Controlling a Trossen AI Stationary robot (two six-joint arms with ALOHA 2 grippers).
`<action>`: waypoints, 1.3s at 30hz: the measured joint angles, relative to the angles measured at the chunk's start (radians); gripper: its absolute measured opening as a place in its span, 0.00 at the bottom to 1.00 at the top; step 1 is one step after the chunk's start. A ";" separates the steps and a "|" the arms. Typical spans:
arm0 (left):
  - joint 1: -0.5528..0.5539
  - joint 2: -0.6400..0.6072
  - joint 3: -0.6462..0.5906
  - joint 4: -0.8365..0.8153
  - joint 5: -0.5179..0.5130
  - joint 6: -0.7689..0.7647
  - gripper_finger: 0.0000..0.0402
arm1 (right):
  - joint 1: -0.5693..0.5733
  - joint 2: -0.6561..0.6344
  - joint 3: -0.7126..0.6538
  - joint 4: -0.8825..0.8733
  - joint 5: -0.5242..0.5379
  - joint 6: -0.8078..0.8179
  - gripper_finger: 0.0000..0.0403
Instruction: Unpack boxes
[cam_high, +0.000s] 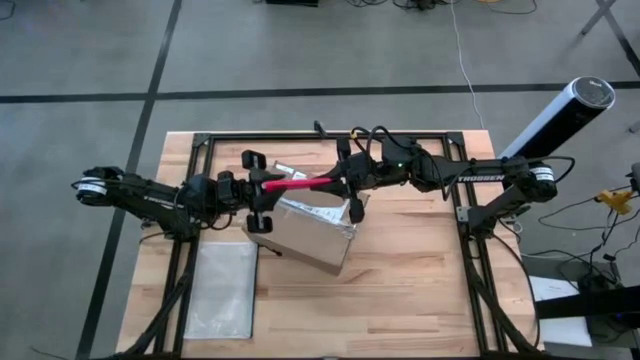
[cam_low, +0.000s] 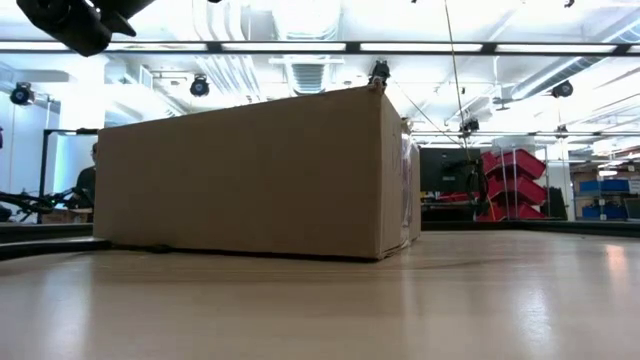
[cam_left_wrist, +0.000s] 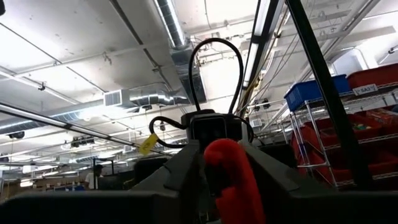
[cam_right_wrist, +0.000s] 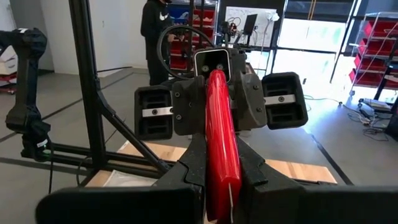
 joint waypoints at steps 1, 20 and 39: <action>0.000 -0.001 0.000 -0.003 -0.001 0.000 0.19 | 0.000 0.000 0.000 -0.001 0.000 -0.004 0.03; 0.000 -0.064 0.008 -0.189 -0.007 -0.016 0.09 | 0.000 -0.036 0.002 -0.126 0.000 -0.013 0.27; 0.001 -0.259 0.008 -0.648 -0.016 -0.042 0.09 | -0.003 -0.054 0.001 -0.297 0.053 -0.017 0.31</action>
